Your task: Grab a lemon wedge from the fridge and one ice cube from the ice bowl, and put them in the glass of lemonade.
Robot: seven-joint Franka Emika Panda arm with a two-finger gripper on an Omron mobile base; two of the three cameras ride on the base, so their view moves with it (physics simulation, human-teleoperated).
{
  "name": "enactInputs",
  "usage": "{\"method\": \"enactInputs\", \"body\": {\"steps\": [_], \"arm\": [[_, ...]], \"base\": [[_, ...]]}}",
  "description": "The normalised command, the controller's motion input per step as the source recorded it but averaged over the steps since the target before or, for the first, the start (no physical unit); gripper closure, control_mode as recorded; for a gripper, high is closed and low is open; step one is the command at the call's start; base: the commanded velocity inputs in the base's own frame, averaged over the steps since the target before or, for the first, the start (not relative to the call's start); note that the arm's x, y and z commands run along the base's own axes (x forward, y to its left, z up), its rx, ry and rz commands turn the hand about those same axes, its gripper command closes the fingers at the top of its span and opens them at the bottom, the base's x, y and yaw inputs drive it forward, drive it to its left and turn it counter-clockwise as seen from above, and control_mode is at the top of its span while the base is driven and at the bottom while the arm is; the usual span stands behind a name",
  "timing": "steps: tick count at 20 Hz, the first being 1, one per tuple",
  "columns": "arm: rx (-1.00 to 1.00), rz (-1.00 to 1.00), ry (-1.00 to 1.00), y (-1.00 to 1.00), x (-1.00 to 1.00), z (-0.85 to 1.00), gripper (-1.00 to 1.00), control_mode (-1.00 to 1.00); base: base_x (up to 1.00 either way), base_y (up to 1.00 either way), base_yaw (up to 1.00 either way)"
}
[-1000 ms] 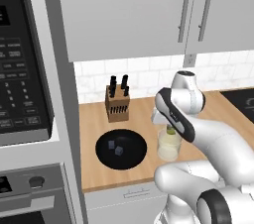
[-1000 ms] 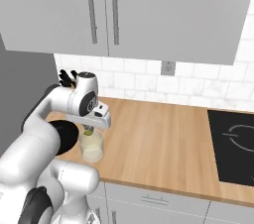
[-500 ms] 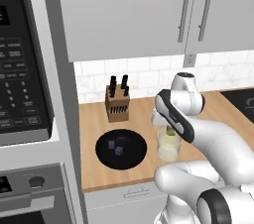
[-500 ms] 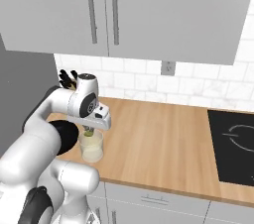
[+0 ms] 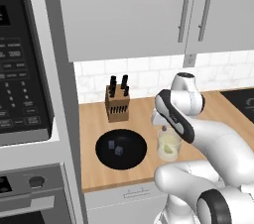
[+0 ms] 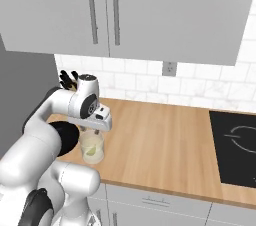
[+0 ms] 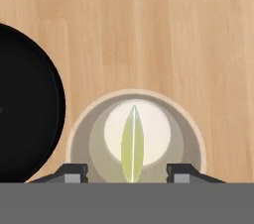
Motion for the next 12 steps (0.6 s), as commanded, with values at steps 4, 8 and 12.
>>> {"method": "enactInputs", "body": {"steps": [4,8,12], "arm": [[0.0,0.0,0.0,0.0,-0.01,0.0,-1.0,-1.0],[0.02,0.0,-0.04,0.0,-0.15,0.14,-1.0,-1.0],[0.06,0.0,-0.06,-0.01,-0.32,0.28,-1.0,-1.0]], "base": [[0.0,0.0,0.0],[0.0,0.0,0.0],[0.0,0.0,0.0]]}}
